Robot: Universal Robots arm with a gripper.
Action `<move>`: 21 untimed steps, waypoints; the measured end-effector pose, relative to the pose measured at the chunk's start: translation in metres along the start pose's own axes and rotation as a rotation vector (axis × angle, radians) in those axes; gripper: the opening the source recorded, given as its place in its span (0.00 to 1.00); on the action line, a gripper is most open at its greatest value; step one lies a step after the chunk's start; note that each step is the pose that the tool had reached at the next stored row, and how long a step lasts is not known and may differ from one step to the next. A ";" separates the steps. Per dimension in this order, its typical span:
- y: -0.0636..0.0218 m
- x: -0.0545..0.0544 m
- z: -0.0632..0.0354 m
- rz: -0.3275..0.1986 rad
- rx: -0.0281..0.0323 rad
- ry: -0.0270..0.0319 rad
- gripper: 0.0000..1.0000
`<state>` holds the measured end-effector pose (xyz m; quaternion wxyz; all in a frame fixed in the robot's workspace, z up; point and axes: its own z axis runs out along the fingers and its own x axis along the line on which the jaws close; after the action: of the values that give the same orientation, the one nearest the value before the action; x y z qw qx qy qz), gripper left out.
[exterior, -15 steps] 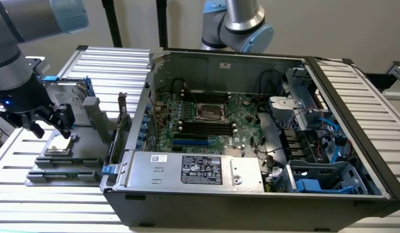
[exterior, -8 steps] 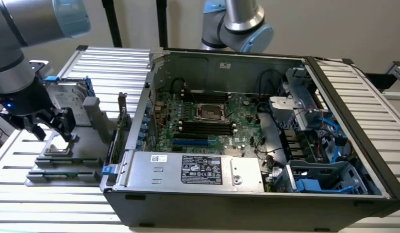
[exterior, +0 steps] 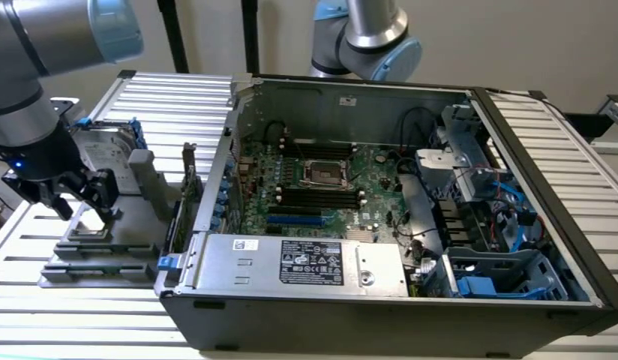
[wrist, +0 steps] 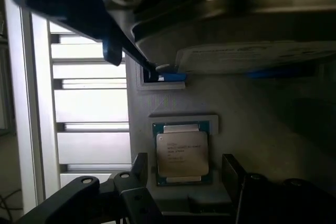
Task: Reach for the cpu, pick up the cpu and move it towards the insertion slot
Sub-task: 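Pick up the cpu and move it towards the insertion slot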
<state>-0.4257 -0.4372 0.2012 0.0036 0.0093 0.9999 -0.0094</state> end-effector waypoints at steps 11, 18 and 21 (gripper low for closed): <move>0.0002 0.000 0.0055 -0.023 -0.0001 -0.0006 0.67; 0.0003 0.000 0.0093 -0.030 -0.0056 -0.0008 0.67; 0.0003 0.000 0.0101 -0.033 -0.0126 -0.0008 0.67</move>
<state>-0.4258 -0.4371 0.1911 0.0039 -0.0071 1.0000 -0.0032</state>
